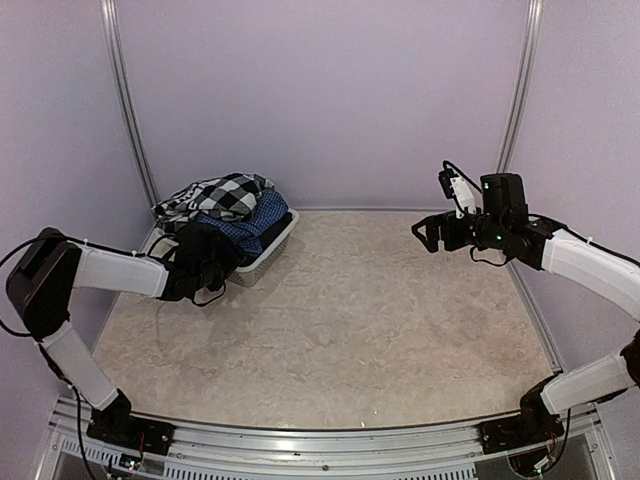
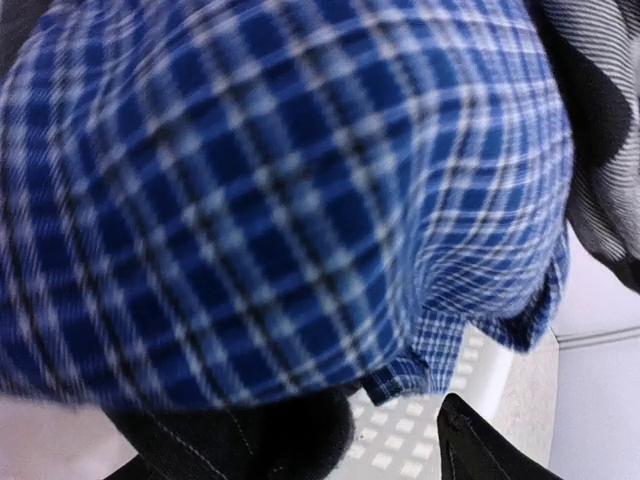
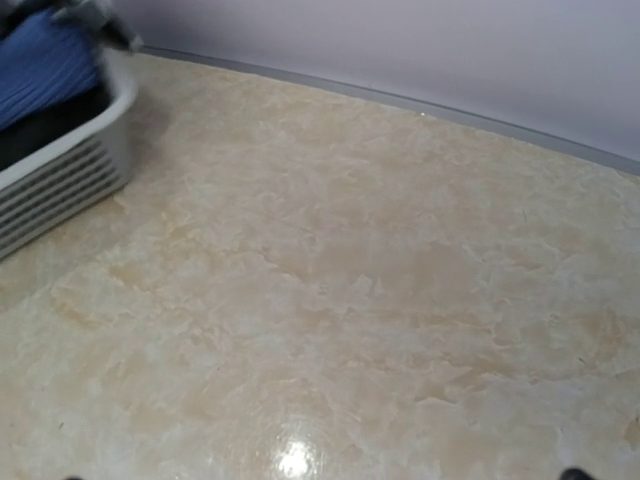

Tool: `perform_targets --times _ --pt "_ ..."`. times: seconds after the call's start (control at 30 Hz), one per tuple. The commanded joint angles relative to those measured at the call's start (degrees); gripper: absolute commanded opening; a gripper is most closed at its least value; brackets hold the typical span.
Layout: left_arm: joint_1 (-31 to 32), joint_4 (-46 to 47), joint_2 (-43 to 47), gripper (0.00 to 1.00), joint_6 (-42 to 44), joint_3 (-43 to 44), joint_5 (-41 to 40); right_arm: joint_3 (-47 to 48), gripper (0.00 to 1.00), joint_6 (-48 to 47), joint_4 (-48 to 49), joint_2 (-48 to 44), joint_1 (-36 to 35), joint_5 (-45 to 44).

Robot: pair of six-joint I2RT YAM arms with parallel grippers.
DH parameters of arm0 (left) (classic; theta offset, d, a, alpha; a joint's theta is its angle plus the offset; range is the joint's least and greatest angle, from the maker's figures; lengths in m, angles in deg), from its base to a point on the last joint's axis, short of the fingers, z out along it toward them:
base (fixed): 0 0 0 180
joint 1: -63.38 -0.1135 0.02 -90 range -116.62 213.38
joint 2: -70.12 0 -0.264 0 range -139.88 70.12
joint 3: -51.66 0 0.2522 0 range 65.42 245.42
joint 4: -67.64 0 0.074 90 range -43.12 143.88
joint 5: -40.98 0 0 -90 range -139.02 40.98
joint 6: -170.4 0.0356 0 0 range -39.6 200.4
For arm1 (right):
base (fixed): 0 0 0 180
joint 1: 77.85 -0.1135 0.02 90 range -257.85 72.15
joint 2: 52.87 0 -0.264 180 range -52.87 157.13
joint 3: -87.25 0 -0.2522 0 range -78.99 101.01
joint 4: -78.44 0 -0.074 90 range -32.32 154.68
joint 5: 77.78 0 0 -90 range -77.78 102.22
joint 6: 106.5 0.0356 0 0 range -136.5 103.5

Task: Fold and stack the long sleeve shirts
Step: Move the bin to the center of the board.

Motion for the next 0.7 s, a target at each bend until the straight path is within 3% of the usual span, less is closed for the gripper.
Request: perform_targets --times 0.0,0.27,0.53,0.67 --pt "0.49 8.49 -10.44 0.72 5.99 13.46 10.69 0.01 0.99 0.69 0.39 0.73 -0.49 0.51" --pt "0.10 8.11 -25.50 0.82 10.32 30.29 15.38 -0.42 1.00 0.84 -0.40 0.27 -0.58 0.54" --pt "0.00 2.60 -14.37 0.89 18.76 19.18 9.12 -0.60 1.00 1.36 -2.24 -0.54 -0.76 0.14" --pt "-1.94 -0.60 -7.38 0.89 23.57 16.49 12.69 -1.13 1.00 1.02 -2.08 -0.38 -1.00 0.00"
